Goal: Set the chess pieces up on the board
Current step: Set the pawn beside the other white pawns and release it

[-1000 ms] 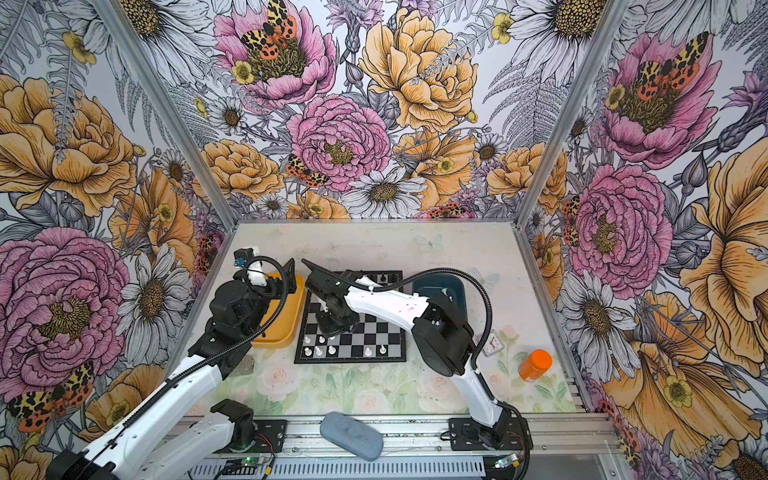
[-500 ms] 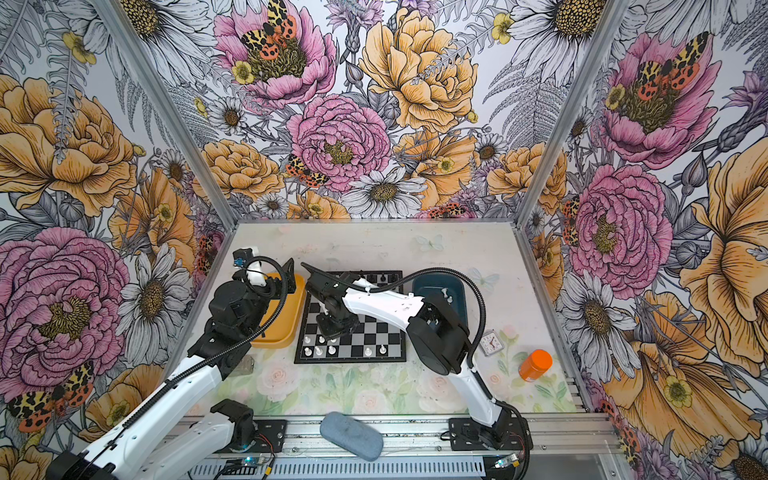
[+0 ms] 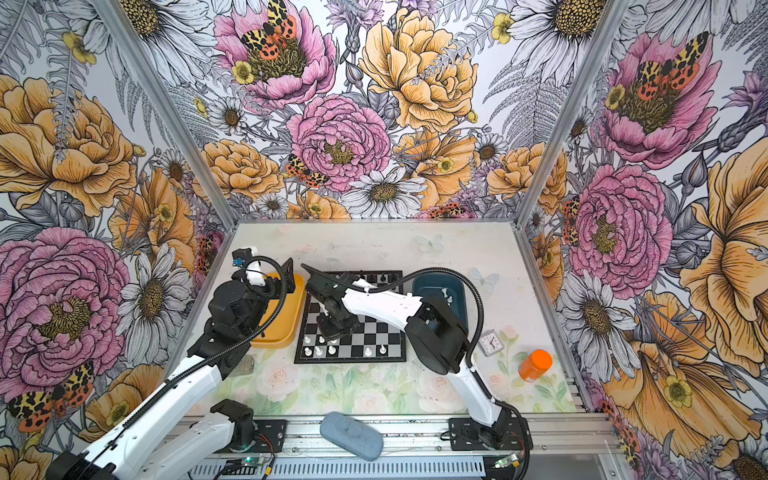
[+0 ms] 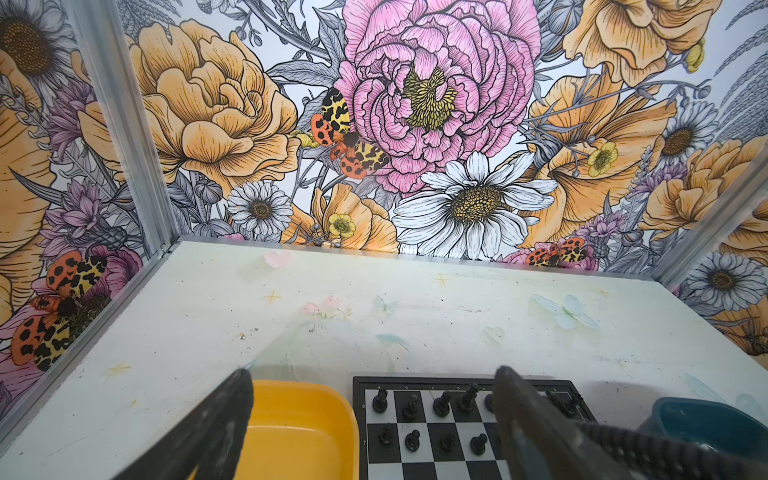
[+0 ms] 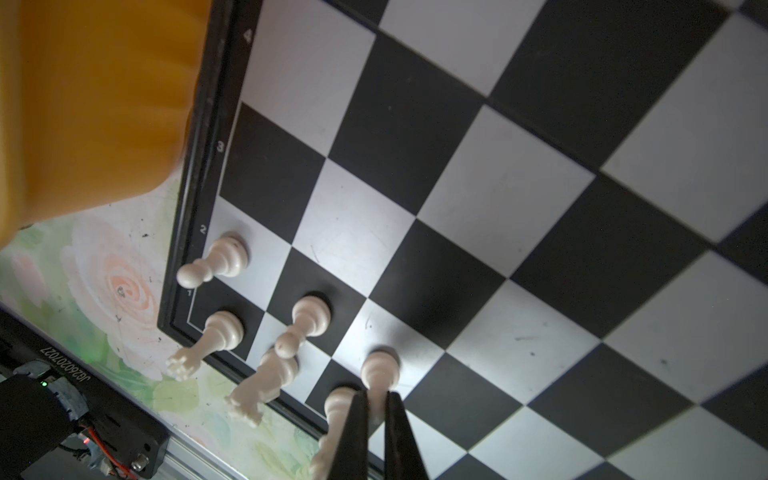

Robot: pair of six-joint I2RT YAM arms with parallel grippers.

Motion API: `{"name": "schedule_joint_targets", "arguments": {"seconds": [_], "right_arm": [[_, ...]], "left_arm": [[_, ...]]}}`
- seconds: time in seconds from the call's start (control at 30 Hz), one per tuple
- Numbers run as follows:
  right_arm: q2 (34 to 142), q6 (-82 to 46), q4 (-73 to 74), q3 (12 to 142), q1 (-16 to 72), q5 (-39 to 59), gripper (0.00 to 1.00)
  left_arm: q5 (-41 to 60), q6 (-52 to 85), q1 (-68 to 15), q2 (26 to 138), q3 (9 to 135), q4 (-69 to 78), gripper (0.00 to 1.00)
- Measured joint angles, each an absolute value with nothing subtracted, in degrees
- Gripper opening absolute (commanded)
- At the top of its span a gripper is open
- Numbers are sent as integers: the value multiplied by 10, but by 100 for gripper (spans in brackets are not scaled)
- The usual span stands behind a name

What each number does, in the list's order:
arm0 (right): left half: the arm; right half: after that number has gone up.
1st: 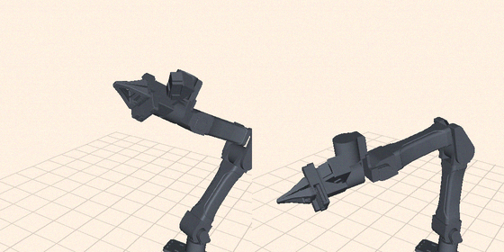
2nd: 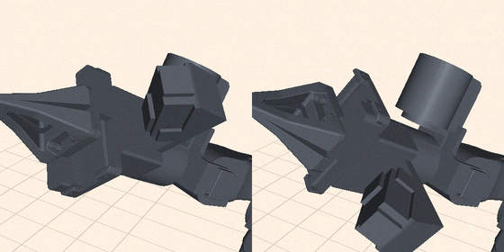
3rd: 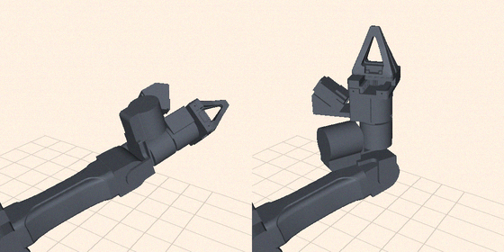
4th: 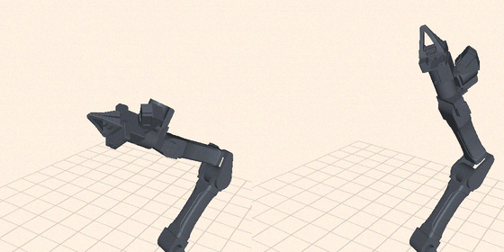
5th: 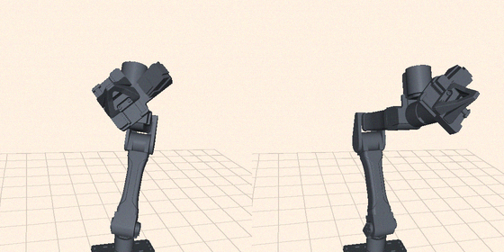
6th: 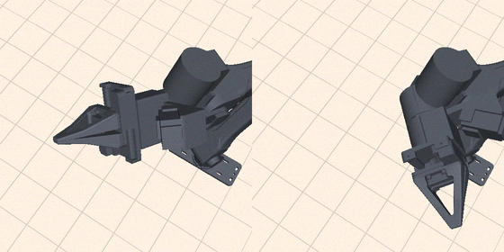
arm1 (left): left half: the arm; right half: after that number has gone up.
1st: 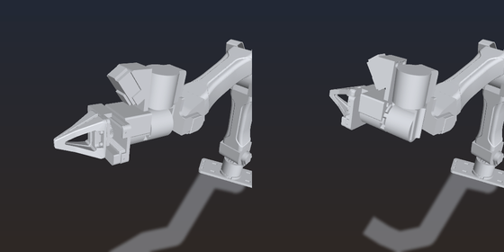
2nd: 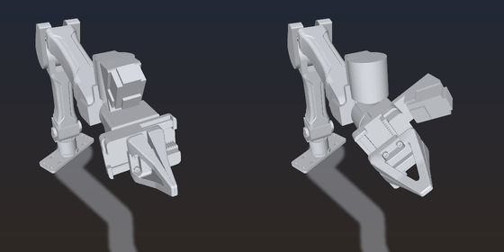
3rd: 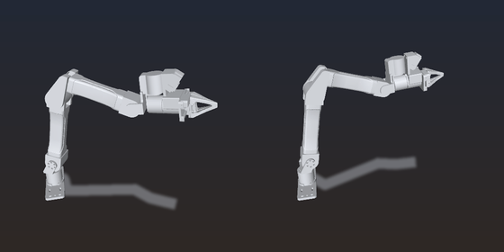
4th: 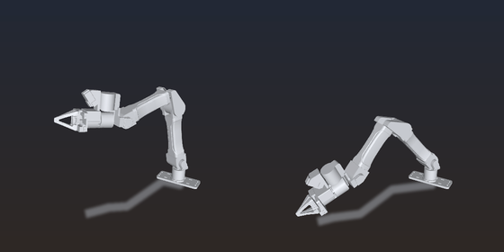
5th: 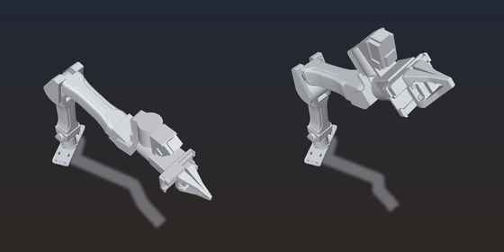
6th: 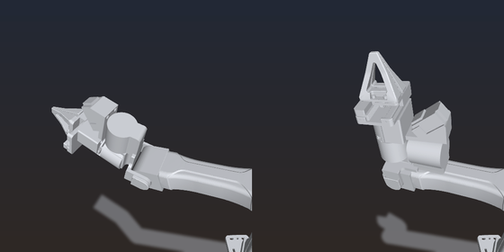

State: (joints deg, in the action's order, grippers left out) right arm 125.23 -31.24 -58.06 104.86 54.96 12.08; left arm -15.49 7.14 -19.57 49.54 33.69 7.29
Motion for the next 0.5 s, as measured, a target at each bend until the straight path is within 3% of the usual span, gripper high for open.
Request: {"name": "schedule_joint_targets", "arguments": {"seconds": [0.2, 0.5], "right_arm": [[1253, -314, -581, 1049, 551, 121, 26], [1253, -317, -581, 1048, 552, 116, 33]], "left_arm": [[-155, 71, -196, 495, 335, 73, 91], [-155, 71, -196, 495, 334, 73, 91]]}}
